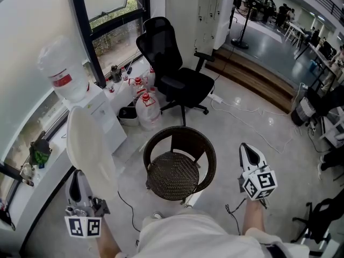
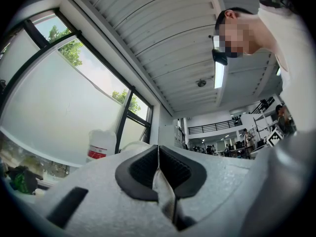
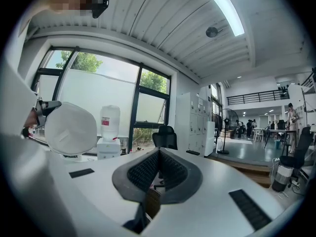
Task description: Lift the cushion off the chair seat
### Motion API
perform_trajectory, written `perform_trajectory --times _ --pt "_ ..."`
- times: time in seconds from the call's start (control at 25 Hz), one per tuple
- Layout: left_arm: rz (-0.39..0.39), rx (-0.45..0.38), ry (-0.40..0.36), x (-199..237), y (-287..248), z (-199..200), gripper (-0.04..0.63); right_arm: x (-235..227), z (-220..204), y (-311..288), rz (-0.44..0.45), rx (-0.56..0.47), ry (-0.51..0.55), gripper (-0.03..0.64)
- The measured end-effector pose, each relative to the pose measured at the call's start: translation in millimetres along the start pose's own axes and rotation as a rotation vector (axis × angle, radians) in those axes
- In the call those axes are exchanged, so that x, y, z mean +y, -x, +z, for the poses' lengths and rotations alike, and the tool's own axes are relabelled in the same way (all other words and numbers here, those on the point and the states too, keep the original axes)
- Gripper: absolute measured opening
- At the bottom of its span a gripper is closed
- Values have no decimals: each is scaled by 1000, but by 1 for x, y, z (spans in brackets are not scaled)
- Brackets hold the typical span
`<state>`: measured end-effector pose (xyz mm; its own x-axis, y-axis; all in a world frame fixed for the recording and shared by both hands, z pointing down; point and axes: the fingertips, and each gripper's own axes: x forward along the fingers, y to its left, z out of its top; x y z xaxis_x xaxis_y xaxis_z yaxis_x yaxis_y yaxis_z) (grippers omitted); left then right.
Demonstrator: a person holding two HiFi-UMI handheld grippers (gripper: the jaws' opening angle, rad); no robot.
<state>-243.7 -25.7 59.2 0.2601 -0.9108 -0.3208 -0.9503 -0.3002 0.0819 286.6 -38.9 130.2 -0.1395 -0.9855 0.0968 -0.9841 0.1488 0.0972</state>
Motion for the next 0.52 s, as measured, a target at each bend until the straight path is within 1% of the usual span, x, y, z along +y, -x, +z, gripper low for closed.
perform_trajectory --times 0.2,0.36,0.52 --pt "-3 13 5 -1 0 -2 21 -3 2 2 9 -22 -63 2" --pt "-7 13 8 -5 1 -3 21 -3 5 4 16 -33 -71 2" --pt "-18 14 8 -9 1 -3 21 -5 5 8 5 -43 -83 2"
